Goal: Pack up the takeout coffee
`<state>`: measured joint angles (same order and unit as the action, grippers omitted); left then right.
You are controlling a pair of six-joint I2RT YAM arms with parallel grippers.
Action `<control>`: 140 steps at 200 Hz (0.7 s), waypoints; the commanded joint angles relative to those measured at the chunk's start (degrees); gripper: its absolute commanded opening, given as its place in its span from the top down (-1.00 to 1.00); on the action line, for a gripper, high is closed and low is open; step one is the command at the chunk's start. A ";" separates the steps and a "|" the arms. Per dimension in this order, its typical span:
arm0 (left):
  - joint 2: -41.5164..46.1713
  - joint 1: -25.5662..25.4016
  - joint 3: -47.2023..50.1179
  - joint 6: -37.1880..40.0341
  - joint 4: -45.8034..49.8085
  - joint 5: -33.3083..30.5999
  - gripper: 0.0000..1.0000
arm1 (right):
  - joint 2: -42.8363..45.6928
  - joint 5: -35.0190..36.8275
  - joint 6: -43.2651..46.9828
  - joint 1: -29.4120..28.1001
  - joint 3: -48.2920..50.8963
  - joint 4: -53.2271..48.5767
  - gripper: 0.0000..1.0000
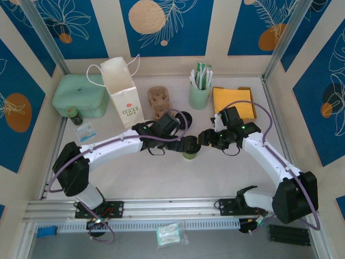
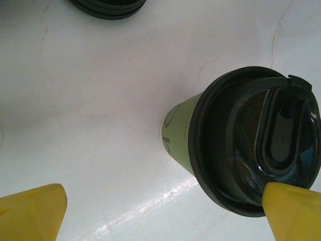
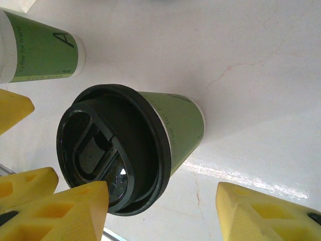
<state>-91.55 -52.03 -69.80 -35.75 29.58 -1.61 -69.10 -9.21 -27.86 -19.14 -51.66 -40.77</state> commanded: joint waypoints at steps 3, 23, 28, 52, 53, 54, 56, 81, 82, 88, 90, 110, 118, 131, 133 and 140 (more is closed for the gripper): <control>-0.69 -0.09 -1.01 -0.72 1.00 -1.42 -0.99 | -0.47 -1.29 -0.67 -0.93 0.12 0.18 -0.18; -1.00 -0.13 -0.20 -0.89 0.76 -1.65 -0.99 | -1.82 -0.74 -0.80 -1.33 1.41 1.77 -0.18; -1.08 -0.09 -0.01 -0.95 0.65 -1.77 -0.99 | -2.24 -0.64 -0.80 -1.33 1.64 2.04 -0.18; -1.09 -0.04 1.54 -1.38 0.27 -1.93 -0.99 | -3.24 -0.04 -0.64 -1.28 3.36 2.84 -0.17; -1.09 -0.07 1.66 -1.36 0.24 -1.92 -0.99 | -3.24 -0.07 -0.72 -1.31 3.43 2.87 -0.17; -1.09 -0.08 1.76 -1.40 0.18 -1.91 -0.99 | -3.24 0.00 -0.71 -1.28 3.51 2.88 -0.17; -1.09 -0.09 1.95 -1.47 0.14 -1.91 -0.99 | -3.23 0.14 -0.77 -1.26 3.76 2.96 -0.17; -0.96 -0.09 4.63 -2.39 -1.37 -1.44 -0.99 | -2.99 0.84 -0.96 -1.17 5.70 3.33 -0.17; -0.98 -0.09 4.74 -2.44 -1.46 -1.41 -0.99 | -2.98 0.85 -0.97 -1.17 5.74 3.33 -0.18; -0.93 -0.09 5.40 -2.73 -1.82 -1.18 -0.99 | -2.88 0.86 -1.03 -1.22 6.03 3.34 -0.17; -0.90 -0.09 5.52 -2.81 -1.97 -1.13 -0.99 | -2.82 0.86 -1.10 -1.20 6.15 3.33 -0.18; -0.61 -0.09 7.01 -3.38 -2.67 -0.81 -0.99 | -2.20 0.95 -1.24 -1.12 6.48 3.25 -0.17; -0.45 -0.13 7.38 -3.55 -2.81 -0.83 -0.99 | -1.92 0.90 -1.34 -1.13 6.24 3.00 -0.17; -0.07 -0.15 7.49 -3.58 -3.03 -0.77 -0.99 | -1.59 0.86 -1.33 -1.10 5.51 2.57 -0.17; 0.00 -0.17 7.46 -3.59 -3.03 -0.77 -0.99 | -1.57 0.80 -1.32 -1.09 5.41 2.48 -0.17; 0.18 -0.17 7.20 -3.46 -2.87 -0.81 -0.99 | -1.48 0.78 -1.29 -1.10 4.82 2.09 -0.17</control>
<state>-90.59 -52.03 -64.64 -39.07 23.29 -1.50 -70.39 -10.07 -28.93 -20.12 -47.57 -34.72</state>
